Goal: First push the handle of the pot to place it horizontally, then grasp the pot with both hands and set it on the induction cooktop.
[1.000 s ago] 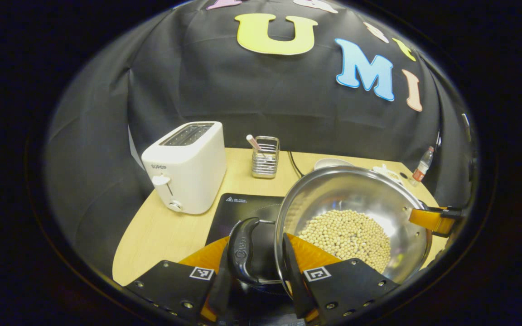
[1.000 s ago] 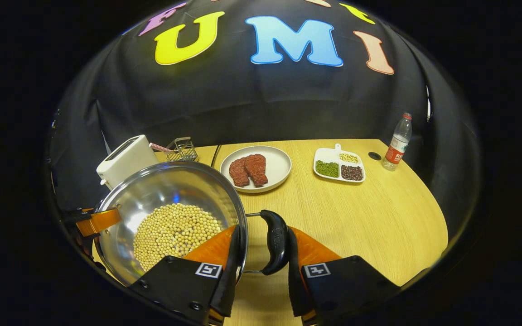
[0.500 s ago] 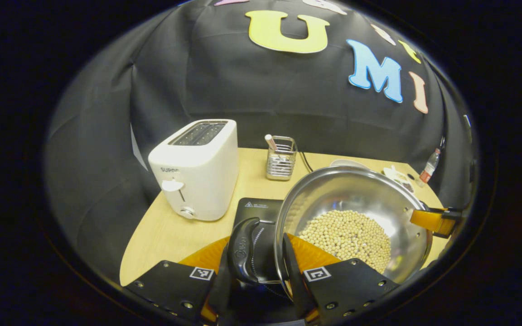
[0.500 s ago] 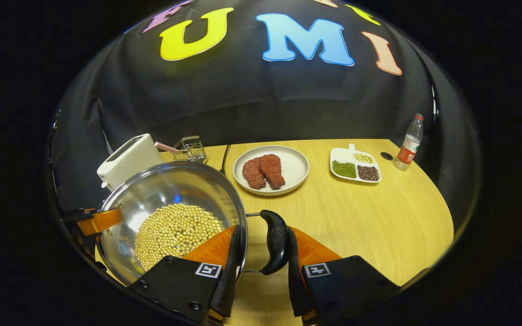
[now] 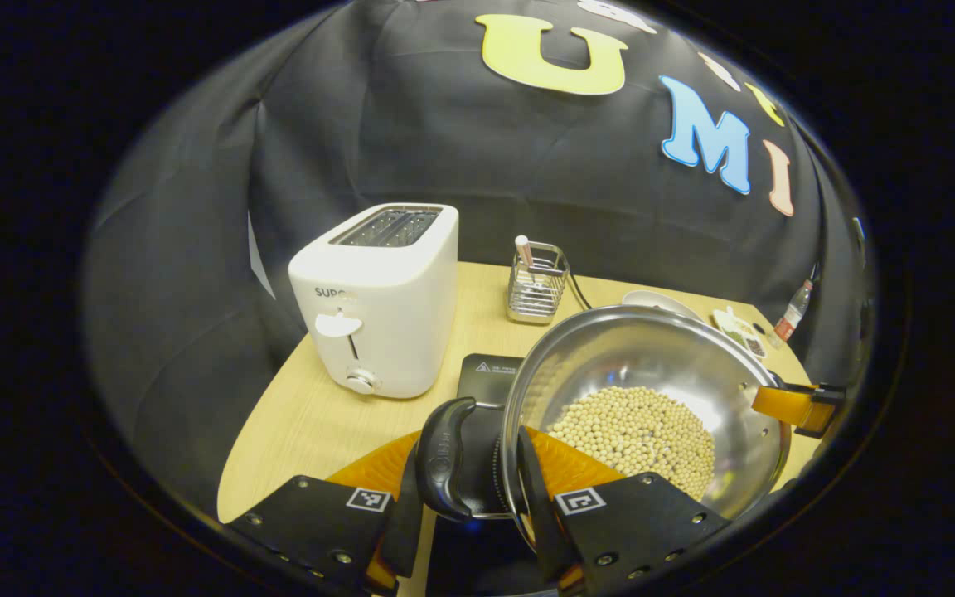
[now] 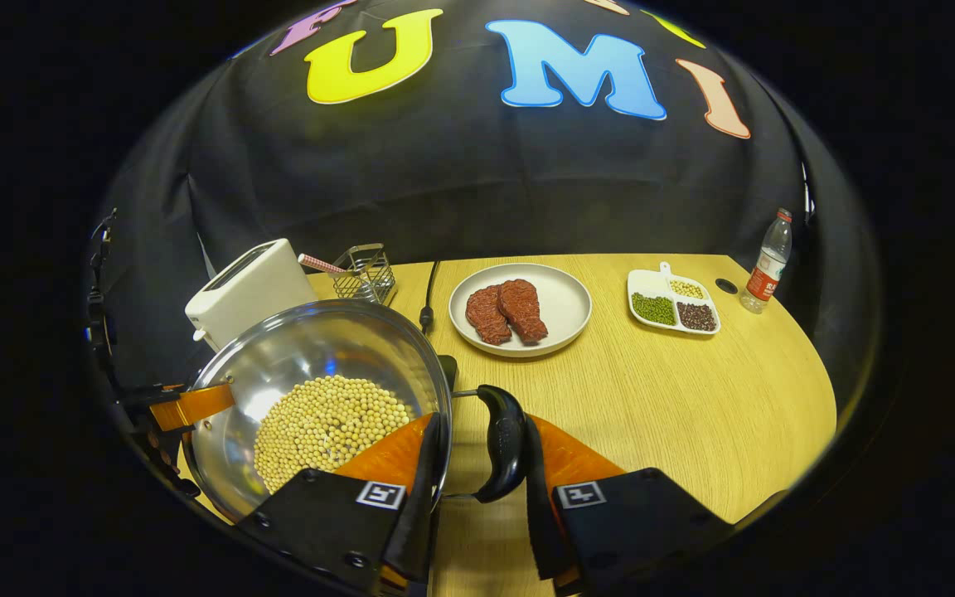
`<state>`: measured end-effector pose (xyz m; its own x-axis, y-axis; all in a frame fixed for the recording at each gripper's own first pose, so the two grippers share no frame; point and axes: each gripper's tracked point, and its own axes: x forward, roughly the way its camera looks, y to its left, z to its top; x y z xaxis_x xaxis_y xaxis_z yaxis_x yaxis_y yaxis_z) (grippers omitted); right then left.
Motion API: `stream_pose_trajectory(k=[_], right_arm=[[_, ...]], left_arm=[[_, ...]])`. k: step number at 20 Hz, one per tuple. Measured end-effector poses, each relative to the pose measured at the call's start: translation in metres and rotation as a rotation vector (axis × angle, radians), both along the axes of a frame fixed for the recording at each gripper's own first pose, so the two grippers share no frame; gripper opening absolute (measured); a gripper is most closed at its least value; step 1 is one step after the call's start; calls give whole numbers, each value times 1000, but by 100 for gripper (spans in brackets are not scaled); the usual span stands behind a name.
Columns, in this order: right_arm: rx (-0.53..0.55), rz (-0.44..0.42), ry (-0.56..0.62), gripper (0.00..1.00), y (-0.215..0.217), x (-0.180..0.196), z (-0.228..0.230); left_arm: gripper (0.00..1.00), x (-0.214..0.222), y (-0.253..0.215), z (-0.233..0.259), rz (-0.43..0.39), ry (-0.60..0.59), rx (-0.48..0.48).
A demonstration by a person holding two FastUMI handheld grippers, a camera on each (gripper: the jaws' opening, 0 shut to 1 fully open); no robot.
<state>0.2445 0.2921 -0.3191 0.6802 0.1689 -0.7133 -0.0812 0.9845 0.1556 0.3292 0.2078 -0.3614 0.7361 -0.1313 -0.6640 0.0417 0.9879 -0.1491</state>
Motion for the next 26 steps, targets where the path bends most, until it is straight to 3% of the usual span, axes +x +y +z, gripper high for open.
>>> stream_pose_trajectory(k=[1, 2, 3, 5, 6, 8, 9, 10, 11, 12, 13, 17, 22, 26], right_arm=[[1, 1, 5, 51, 0, 0, -2], [2, 5, 6, 55, 1, 0, -1], [1, 7, 0, 54, 2, 0, -1], [2, 22, -49, 61, 2, 4, 11], [3, 27, -91, 61, 2, 6, 20], [-7, 27, -146, 93, -4, 6, 37], [-19, 27, -165, 99, -9, 5, 42], [-33, 30, -185, 93, -15, 3, 50], [-46, 32, -210, 98, -22, 1, 58], [-50, 35, -240, 93, -27, -3, 69], [-53, 35, -275, 97, -33, -6, 79], [-70, 32, -389, 97, -68, -26, 122], [-122, -10, -538, 99, -142, -57, 177], [-118, -58, -592, 97, -202, -89, 205]], left_arm=[[58, 1, 1, -1, 2, 1, 12], [55, 0, 2, -3, 4, 4, 29], [58, 2, 2, -2, 6, -8, 43], [65, 5, 7, 4, 17, -40, 79], [60, 8, 7, 7, 28, -62, 88], [80, 7, 6, 20, 51, -96, 91], [90, 5, 6, 28, 63, -118, 98], [90, 5, 6, 37, 76, -143, 106], [90, 2, 5, 49, 87, -168, 112], [88, -1, 4, 62, 100, -193, 115], [90, -6, 0, 76, 103, -225, 109], [87, -29, -27, 135, 101, -353, 104], [90, -63, -81, 202, 89, -476, 88], [87, -97, -125, 252, 104, -557, 52]])
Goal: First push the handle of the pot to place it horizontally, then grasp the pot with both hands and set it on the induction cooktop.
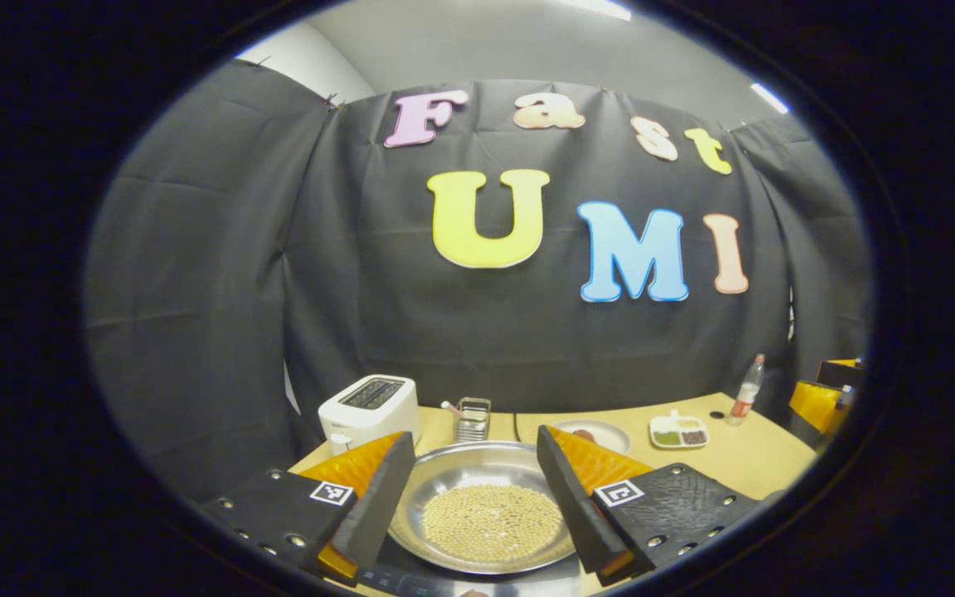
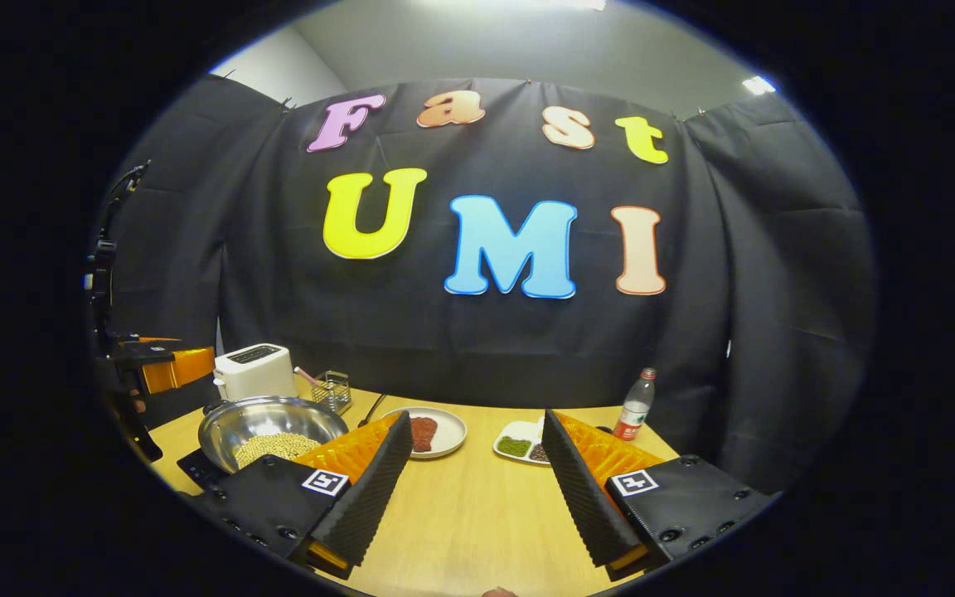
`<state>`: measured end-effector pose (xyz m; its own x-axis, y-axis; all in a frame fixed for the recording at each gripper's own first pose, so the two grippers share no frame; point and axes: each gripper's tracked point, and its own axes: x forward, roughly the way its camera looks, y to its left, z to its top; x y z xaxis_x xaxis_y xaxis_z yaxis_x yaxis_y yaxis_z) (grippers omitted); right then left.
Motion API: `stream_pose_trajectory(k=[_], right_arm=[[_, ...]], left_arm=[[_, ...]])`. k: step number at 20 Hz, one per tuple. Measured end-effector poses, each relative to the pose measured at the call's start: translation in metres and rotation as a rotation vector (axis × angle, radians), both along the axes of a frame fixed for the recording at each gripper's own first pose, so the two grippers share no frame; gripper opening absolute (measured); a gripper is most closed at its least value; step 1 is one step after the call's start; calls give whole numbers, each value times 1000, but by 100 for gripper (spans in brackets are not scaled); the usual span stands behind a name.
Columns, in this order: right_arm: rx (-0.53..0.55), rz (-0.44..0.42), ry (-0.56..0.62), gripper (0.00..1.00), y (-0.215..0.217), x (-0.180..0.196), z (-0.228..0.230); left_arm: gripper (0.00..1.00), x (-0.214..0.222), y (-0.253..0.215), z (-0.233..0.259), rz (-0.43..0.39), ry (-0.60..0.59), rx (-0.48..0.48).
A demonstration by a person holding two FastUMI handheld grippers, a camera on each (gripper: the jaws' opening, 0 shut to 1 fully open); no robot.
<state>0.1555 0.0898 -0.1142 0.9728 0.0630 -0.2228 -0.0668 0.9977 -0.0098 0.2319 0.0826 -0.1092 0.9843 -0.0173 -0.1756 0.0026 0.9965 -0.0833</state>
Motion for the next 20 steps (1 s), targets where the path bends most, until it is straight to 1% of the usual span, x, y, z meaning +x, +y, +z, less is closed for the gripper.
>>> stream_pose_trajectory(k=[1, 4, 5, 6, 9, 12, 15, 16, 17, 19, 20], right_arm=[[7, -10, -10, 99, -14, -8, 5], [16, -29, -30, 99, -53, -32, 14], [18, -33, -33, 99, -65, -42, 17], [26, -33, -45, 99, -74, -51, 22], [22, -39, -86, 99, -102, -75, 38], [18, -19, -106, 96, -115, -98, 52], [26, -10, -114, 99, -120, -118, 65], [32, -12, -117, 99, -121, -123, 67], [36, -16, -117, 96, -120, -128, 69], [40, -21, -115, 96, -117, -137, 71], [40, -28, -115, 99, -116, -141, 72]], left_arm=[[87, -10, -10, 14, -3, -21, 3], [87, -47, -40, 49, -9, -79, 20], [89, -59, -51, 61, -12, -98, 17], [90, -73, -61, 72, -14, -122, 15], [88, -108, -87, 90, -17, -154, 26], [87, -145, -109, 109, 0, -167, 49], [87, -172, -122, 123, -4, -180, 52], [87, -179, -123, 126, -4, -181, 58], [87, -185, -123, 128, -5, -183, 68], [87, -197, -119, 133, -5, -192, 87], [87, -203, -117, 134, -4, -194, 92]])
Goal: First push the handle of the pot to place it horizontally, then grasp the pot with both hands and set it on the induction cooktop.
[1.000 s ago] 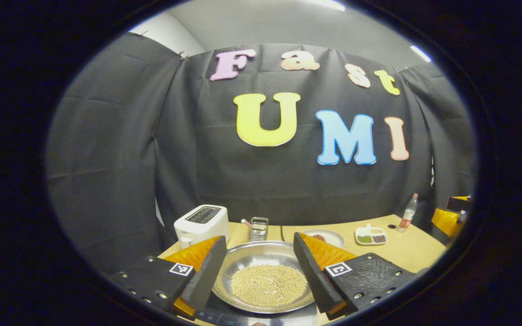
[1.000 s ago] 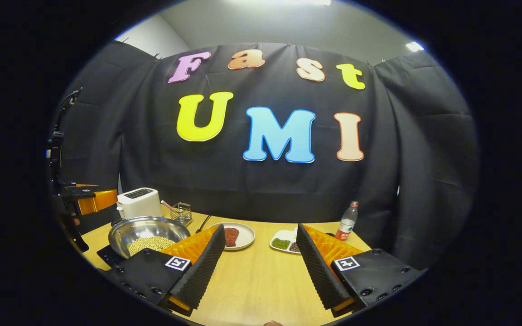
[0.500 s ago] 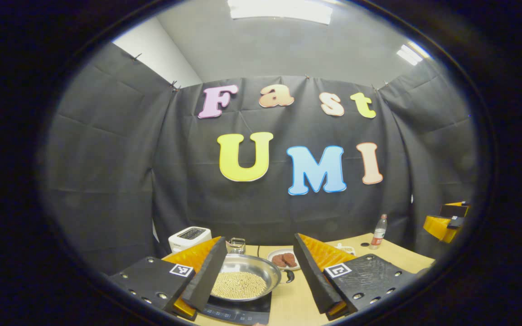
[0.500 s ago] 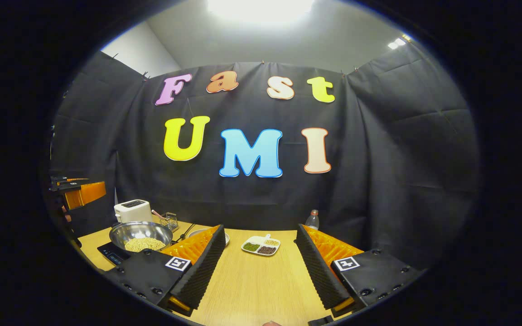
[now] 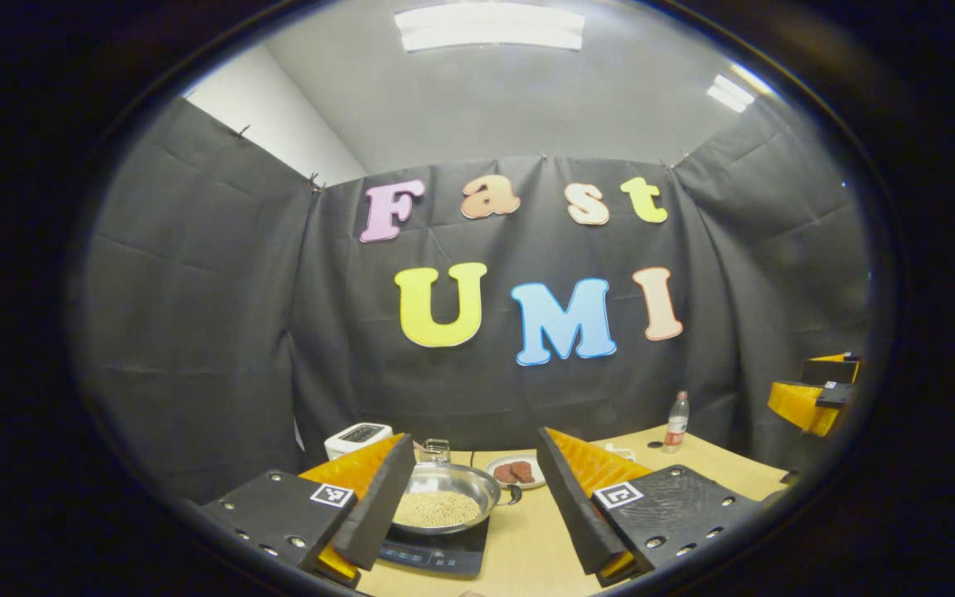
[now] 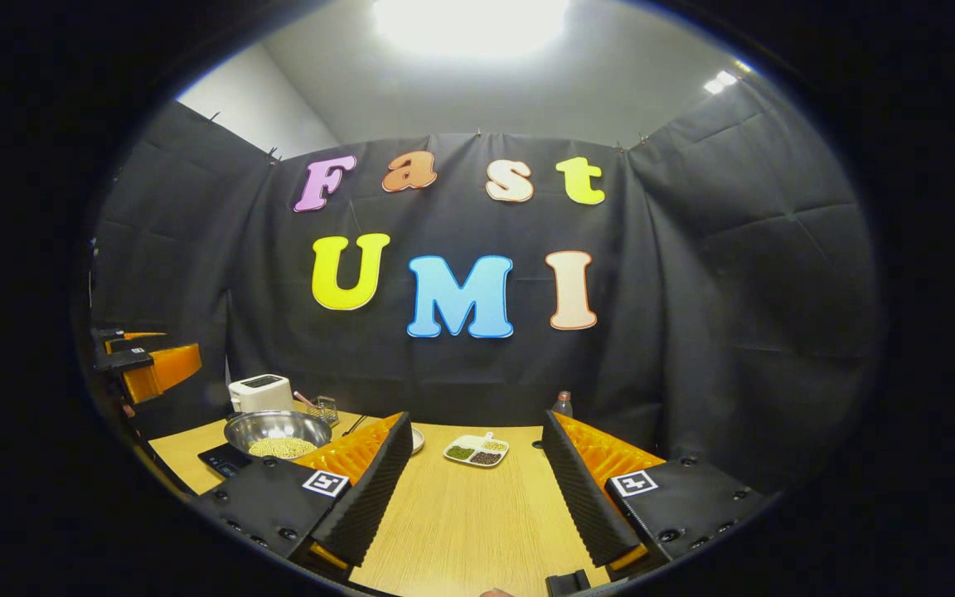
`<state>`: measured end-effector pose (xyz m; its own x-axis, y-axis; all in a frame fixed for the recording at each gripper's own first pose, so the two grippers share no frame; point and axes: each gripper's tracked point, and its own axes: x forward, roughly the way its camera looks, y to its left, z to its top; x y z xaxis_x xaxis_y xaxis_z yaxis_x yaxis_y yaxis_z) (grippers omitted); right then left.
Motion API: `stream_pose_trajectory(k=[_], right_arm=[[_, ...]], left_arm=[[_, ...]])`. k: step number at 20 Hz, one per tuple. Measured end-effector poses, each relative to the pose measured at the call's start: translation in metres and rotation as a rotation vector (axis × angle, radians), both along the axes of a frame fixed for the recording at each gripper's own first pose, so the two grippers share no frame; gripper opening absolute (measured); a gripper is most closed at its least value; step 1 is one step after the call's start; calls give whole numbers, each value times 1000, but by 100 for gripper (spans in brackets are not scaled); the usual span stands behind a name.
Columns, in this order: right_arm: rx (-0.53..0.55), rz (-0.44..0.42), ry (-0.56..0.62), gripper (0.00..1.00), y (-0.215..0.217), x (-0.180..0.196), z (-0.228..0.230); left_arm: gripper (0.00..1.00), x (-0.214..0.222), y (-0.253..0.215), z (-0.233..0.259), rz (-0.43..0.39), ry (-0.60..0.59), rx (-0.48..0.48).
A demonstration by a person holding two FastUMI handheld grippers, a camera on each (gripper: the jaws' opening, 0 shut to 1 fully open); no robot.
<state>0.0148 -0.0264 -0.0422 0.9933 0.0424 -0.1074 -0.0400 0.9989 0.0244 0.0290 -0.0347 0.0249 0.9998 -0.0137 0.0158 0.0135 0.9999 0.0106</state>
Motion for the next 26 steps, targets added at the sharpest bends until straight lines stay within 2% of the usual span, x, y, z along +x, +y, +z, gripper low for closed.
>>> stream_pose_trajectory(k=[10, 12, 25, 26], right_arm=[[15, -22, -31, 96, 34, -35, 31], [17, -27, -30, 99, 36, -41, 33], [-2, -36, -18, 96, 41, -60, 32], [-4, -34, -20, 98, 41, -61, 33]], left_arm=[[87, -43, 31, 18, -29, -28, 16], [87, -50, 34, 18, -27, -30, 15], [87, -70, 52, 14, 2, -21, -10], [89, -71, 51, 15, 1, -22, -12]])
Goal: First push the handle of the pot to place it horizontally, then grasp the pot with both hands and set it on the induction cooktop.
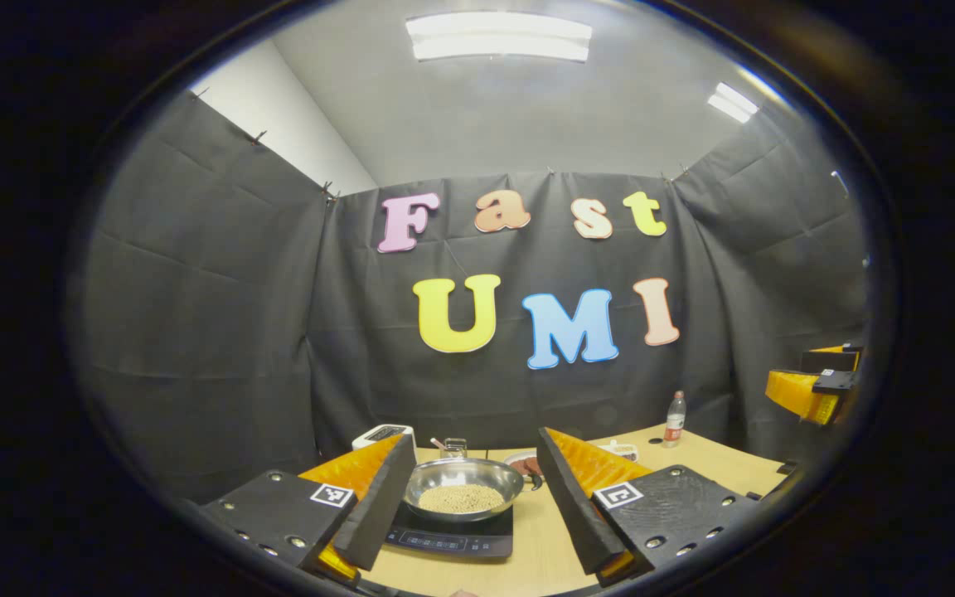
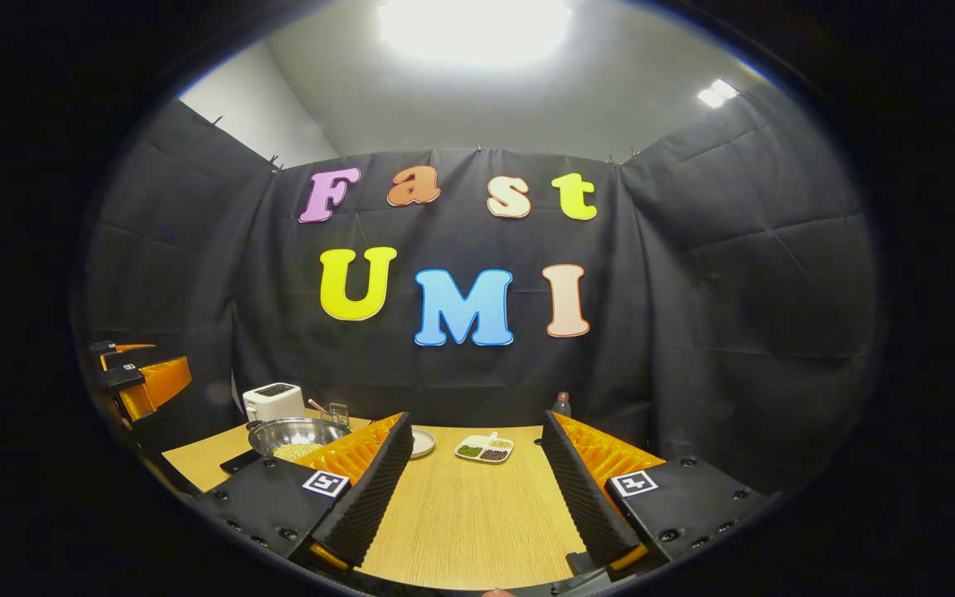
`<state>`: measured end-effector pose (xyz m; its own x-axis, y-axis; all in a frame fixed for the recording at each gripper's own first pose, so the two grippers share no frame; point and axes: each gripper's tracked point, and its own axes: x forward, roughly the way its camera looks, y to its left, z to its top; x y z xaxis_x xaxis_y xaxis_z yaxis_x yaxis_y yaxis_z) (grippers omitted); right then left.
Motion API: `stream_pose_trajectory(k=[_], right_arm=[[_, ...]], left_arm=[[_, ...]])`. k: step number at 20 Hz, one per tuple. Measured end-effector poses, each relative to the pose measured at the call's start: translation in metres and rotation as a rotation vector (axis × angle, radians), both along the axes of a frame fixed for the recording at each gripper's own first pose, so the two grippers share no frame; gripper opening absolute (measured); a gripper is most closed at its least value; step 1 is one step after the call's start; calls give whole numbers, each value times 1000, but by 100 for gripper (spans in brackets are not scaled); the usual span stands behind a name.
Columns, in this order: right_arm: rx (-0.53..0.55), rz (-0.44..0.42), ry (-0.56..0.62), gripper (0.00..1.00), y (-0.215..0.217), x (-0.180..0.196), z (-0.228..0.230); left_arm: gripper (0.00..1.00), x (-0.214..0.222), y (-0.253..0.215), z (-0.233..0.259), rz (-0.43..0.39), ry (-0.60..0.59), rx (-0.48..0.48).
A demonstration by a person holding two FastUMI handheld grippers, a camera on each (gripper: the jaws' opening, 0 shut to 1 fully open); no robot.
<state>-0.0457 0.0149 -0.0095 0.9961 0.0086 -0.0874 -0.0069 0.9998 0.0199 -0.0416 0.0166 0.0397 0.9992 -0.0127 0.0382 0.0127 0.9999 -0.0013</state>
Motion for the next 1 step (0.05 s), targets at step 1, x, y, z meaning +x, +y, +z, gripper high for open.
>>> stream_pose_trajectory(k=[1], right_arm=[[-2, 1, -2, 96, 1, 0, 1]], left_arm=[[87, -1, 0, 0, 2, 1, -1]])
